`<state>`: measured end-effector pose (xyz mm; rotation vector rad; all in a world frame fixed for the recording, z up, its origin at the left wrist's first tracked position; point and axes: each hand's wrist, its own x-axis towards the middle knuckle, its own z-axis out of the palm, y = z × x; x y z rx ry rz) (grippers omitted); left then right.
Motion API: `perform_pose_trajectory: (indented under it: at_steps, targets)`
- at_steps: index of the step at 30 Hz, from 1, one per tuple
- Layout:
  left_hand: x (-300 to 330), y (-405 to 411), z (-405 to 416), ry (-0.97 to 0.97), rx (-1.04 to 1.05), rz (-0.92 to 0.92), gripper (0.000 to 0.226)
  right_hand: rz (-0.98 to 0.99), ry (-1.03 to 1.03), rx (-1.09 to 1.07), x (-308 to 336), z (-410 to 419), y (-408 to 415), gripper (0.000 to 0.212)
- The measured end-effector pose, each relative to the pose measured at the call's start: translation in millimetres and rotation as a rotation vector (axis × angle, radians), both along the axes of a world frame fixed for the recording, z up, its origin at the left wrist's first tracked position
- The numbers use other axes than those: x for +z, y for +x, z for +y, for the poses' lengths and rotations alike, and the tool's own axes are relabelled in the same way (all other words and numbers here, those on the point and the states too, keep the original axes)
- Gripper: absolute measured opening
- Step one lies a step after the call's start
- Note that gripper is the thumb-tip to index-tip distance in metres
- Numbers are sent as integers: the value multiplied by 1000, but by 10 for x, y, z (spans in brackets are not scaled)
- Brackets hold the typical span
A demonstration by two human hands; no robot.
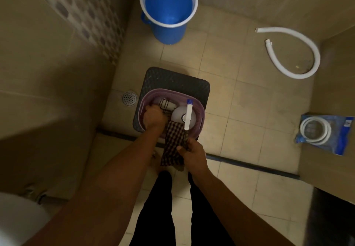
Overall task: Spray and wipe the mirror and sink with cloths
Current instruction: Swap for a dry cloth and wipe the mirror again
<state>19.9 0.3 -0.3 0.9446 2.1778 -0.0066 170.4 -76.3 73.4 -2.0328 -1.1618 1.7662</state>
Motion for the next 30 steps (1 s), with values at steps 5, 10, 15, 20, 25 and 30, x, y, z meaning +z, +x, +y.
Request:
perform_pose_trajectory:
  at_steps: [5,10,15,20,25,30]
  targets:
    - [247,-124,-94,101,88,-127,35,19,6,8,138,44,-51,20]
    - [627,-342,-289,254,261,-303,33,73,-14,33,286,86,-192,40]
    - [1037,-643,-464,332,440,-368,38,106,-23,29,354,225,-449,39]
    - [1139,-837,-572,346,525,-429,40,131,-33,-48,319,520,-773,36]
    - [1027,-917,-560,349,585,-467,33,61,-116,-115,7,775,-978,49]
    - [860,-903,-460,370,635,-509,27,-14,-199,-70,-589,844,-1143,45]
